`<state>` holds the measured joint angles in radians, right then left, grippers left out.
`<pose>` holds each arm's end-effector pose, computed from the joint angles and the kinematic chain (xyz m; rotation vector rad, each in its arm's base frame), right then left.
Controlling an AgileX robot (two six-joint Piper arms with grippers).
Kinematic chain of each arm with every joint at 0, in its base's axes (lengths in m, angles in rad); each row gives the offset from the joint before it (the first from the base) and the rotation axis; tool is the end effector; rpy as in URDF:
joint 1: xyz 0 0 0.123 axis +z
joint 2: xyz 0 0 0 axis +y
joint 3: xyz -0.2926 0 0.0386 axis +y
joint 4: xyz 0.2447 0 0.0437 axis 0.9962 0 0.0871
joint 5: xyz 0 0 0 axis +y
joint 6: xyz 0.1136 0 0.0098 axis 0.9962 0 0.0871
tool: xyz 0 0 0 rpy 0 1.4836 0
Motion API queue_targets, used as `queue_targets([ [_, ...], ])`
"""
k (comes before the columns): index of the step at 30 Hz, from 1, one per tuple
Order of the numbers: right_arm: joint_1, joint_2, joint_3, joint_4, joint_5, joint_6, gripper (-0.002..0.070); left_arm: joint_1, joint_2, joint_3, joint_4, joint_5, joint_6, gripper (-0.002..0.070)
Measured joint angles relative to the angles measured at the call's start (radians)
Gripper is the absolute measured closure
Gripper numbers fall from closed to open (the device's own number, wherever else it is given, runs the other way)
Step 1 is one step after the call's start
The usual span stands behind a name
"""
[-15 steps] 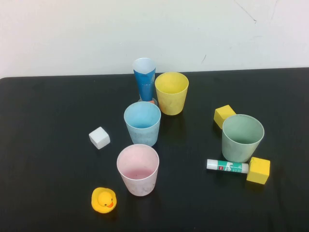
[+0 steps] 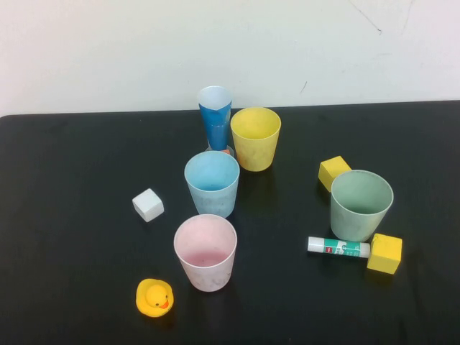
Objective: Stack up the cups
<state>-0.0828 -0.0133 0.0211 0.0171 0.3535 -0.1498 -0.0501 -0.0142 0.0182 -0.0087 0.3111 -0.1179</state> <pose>0.0615 -0.0044 0.1685 -0.0512 1.8466 -0.1458 0.0627 -0.0034 0.1743 -0.0666 1.7993 -0.1283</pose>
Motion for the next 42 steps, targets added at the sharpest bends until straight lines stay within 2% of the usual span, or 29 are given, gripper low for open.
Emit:
queue_targets([
  [22, 0.000, 0.000, 0.000, 0.000, -0.002, 0.000, 0.0678, 0.004, 0.000, 0.000, 0.000, 0.000, 0.002, 0.0677],
  [26, 0.000, 0.000, 0.006, 0.000, -0.050, 0.000, 0.0678, 0.004, 0.000, 0.000, 0.009, -0.039, 0.002, 0.0677],
  [29, 0.000, 0.000, 0.008, 0.000, -0.209, 0.000, 0.0678, 0.004, 0.000, 0.002, 0.014, -0.156, 0.002, 0.0677],
  [37, 0.000, 0.000, 0.008, 0.003, -0.924, 0.000, 0.0678, 0.004, 0.000, 0.002, 0.020, -0.666, 0.002, 0.0677],
  [42, 0.000, 0.000, 0.008, 0.018, -1.241, 0.028, 0.0678, 0.004, 0.000, 0.002, 0.020, -0.831, 0.002, 0.0677],
])
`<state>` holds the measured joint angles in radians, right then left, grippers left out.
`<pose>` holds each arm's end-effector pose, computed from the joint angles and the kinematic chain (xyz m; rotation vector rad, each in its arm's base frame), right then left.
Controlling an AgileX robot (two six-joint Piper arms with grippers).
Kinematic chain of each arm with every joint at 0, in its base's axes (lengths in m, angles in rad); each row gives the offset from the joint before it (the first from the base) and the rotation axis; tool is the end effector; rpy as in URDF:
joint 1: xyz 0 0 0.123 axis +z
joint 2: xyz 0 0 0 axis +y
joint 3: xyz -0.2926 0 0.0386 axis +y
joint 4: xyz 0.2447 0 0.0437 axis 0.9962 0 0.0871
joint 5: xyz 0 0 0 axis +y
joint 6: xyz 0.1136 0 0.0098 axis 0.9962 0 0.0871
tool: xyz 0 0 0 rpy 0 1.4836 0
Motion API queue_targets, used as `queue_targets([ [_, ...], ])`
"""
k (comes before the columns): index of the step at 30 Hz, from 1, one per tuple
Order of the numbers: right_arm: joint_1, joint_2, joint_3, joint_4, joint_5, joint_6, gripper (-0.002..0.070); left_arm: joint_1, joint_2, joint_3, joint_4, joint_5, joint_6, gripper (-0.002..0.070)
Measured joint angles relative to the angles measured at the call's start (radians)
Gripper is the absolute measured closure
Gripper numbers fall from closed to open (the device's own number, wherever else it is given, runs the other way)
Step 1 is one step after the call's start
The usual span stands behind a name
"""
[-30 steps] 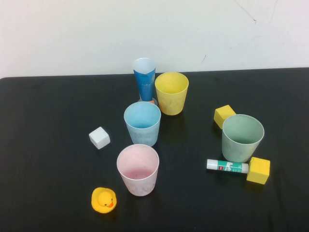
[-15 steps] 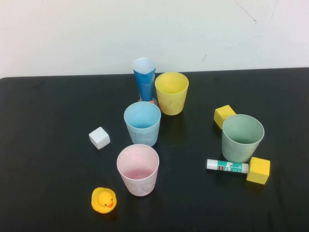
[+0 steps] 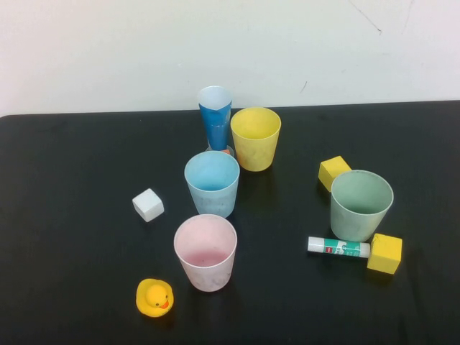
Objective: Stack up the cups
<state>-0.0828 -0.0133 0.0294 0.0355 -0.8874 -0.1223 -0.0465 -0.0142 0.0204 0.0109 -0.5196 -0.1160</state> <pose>0.0176 -0.0046 0.2906 0.0215 0.6137 -0.1853 0.0459 -0.0028 0.2640 -0.0242 0.9709 -0.1435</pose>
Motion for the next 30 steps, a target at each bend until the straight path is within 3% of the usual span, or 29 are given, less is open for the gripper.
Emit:
queue_targets([
  [6, 0.000, -0.002, 0.000, 0.071, 0.011, 0.091, 0.0678, 0.000, 0.000, 0.000, 0.000, -0.056, -0.004, 0.0677],
  [12, 0.000, -0.002, -0.100, 0.085, 0.278, 0.097, 0.0679, 0.000, 0.000, -0.002, -0.002, -0.030, -0.004, 0.0677],
  [17, 0.000, -0.002, -0.292, 0.087, 0.595, 0.084, 0.0678, 0.000, 0.000, -0.132, -0.002, 0.307, -0.004, 0.0677],
  [24, 0.000, 0.108, -0.525, 0.050, 1.033, -0.111, 0.0678, 0.000, 0.186, -0.423, 0.002, 0.880, 0.003, 0.0677],
  [30, 0.000, 0.312, -0.570, 0.048, 1.365, -0.176, 0.0678, 0.000, 0.337, -0.466, -0.003, 0.910, -0.017, 0.0677],
])
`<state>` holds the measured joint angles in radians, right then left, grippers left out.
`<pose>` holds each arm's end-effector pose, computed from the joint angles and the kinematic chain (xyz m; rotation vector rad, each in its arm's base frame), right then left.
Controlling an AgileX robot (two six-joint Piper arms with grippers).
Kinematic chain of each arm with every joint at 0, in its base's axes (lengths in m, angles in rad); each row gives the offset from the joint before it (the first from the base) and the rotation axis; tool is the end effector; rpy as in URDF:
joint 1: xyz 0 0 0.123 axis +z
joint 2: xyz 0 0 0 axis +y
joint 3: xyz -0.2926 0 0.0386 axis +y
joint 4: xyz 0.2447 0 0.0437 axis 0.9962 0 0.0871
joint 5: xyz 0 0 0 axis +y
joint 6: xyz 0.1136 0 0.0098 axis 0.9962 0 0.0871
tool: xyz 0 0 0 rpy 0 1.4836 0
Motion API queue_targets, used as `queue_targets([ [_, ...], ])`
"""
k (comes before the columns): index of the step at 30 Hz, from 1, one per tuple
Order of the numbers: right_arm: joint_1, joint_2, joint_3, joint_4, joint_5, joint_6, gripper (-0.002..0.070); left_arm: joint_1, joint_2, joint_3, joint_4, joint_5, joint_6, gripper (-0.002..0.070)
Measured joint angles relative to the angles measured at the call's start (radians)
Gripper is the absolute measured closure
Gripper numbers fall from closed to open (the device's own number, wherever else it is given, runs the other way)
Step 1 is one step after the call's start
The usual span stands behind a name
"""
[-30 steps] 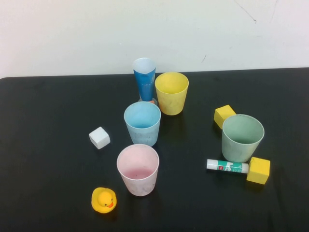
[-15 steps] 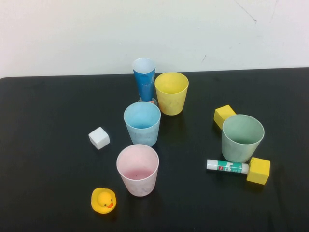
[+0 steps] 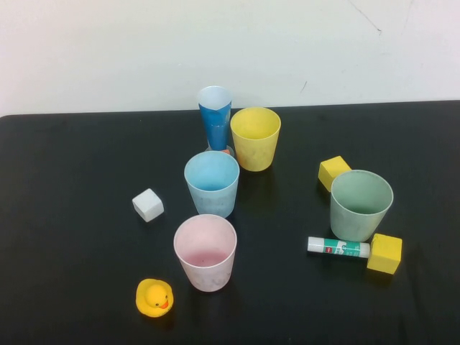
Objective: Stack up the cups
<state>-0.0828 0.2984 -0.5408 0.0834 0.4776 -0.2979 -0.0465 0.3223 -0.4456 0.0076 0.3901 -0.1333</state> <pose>0.0715 -0.0015 0.3303 -0.1496 1.7146 -0.1943 0.0842 -0.0036 0.3053 -0.0720 1.7505 -0.1237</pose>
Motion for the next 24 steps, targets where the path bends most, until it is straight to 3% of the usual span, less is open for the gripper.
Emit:
queue_targets([
  [4, 0.000, 0.105, 0.004, -0.002, 0.130, -0.087, 0.0679, 0.000, 0.094, -0.004, -0.078, -0.046, -0.027, 0.0677],
  [8, 0.000, 0.171, 0.036, -0.002, 0.201, -0.182, 0.0679, 0.000, 0.210, -0.091, -0.208, 0.052, 0.072, 0.0677],
  [13, 0.000, 0.207, 0.089, -0.002, 0.222, -0.200, 0.0679, 0.002, 0.391, -0.265, -0.491, 0.261, 0.324, 0.0677],
  [17, 0.000, 0.206, 0.128, 0.029, 0.201, -0.209, 0.0678, 0.002, 0.529, -0.368, -0.715, 0.394, 0.623, 0.0666],
  [21, 0.000, 0.206, 0.139, 0.067, 0.190, -0.241, 0.0679, 0.002, 0.655, -0.427, -0.803, 0.471, 0.800, 0.0591],
  [24, 0.000, 0.206, 0.139, 0.077, 0.175, -0.244, 0.0679, -0.023, 0.746, -0.449, -0.797, 0.491, 0.832, 0.0472],
])
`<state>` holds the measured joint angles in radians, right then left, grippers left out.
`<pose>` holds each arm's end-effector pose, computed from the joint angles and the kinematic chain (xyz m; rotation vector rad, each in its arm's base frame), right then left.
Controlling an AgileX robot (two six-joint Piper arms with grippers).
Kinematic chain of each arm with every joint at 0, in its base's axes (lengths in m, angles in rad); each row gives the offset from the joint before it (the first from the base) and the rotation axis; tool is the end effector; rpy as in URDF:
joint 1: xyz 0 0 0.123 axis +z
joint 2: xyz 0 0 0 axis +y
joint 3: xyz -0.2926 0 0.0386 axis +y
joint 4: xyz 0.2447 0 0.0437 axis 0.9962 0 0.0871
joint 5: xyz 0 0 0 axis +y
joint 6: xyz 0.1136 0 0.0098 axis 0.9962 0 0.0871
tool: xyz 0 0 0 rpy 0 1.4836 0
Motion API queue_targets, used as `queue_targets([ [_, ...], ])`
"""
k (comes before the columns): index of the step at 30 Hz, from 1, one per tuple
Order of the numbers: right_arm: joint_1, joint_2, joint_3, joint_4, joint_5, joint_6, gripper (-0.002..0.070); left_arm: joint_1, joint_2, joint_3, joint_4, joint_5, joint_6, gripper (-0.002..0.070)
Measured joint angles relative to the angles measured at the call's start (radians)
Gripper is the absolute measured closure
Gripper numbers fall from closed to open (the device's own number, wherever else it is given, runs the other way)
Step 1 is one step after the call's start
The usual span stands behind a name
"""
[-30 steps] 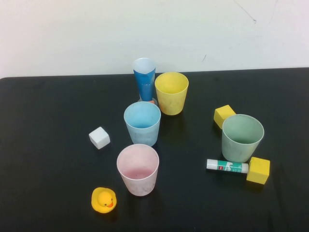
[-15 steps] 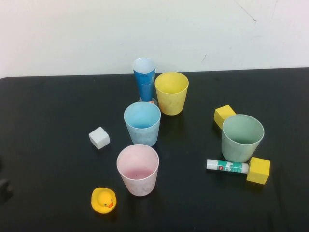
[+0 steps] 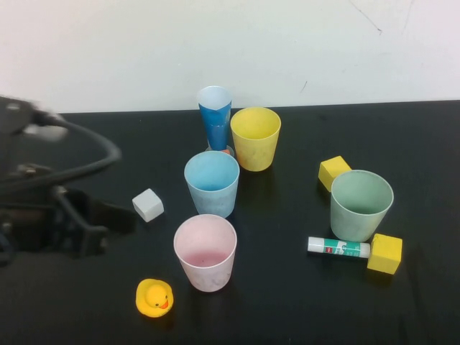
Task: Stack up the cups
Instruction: Pick up the pink cup
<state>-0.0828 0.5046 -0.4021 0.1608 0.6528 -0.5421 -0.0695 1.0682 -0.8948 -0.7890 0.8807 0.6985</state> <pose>0.1004 0.0028 0.2468 -0.4205 2.1940 -0.1627 0.2035 -0.0768 0.3308 0.5009 2.2354 -0.6497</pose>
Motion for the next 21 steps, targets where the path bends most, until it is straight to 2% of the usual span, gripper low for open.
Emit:
queue_targets([
  [4, 0.000, 0.000, 0.000, 0.006, -0.013, 0.000, 0.0679, -0.098, 0.103, -0.032, 0.046, -0.007, 0.005, 0.0282],
  [7, 0.000, 0.000, 0.000, 0.006, -0.014, -0.001, 0.0679, -0.189, 0.175, -0.065, 0.111, -0.060, -0.021, 0.0212],
  [9, 0.000, 0.000, 0.001, 0.006, -0.014, -0.002, 0.0679, -0.224, 0.211, -0.082, 0.165, -0.099, -0.064, 0.0197],
  [11, 0.000, 0.000, 0.001, 0.006, -0.014, -0.004, 0.0679, -0.264, 0.275, -0.110, 0.273, -0.166, -0.176, 0.0187],
  [14, 0.000, 0.000, 0.001, 0.006, -0.014, -0.004, 0.0679, -0.284, 0.344, -0.137, 0.374, -0.197, -0.260, 0.0184],
  [19, 0.000, 0.000, 0.001, 0.010, -0.014, -0.004, 0.0679, -0.286, 0.452, -0.171, 0.411, -0.212, -0.291, 0.0187],
  [21, 0.000, 0.000, 0.001, 0.012, -0.014, -0.004, 0.0679, -0.286, 0.494, -0.182, 0.403, -0.212, -0.291, 0.0209],
])
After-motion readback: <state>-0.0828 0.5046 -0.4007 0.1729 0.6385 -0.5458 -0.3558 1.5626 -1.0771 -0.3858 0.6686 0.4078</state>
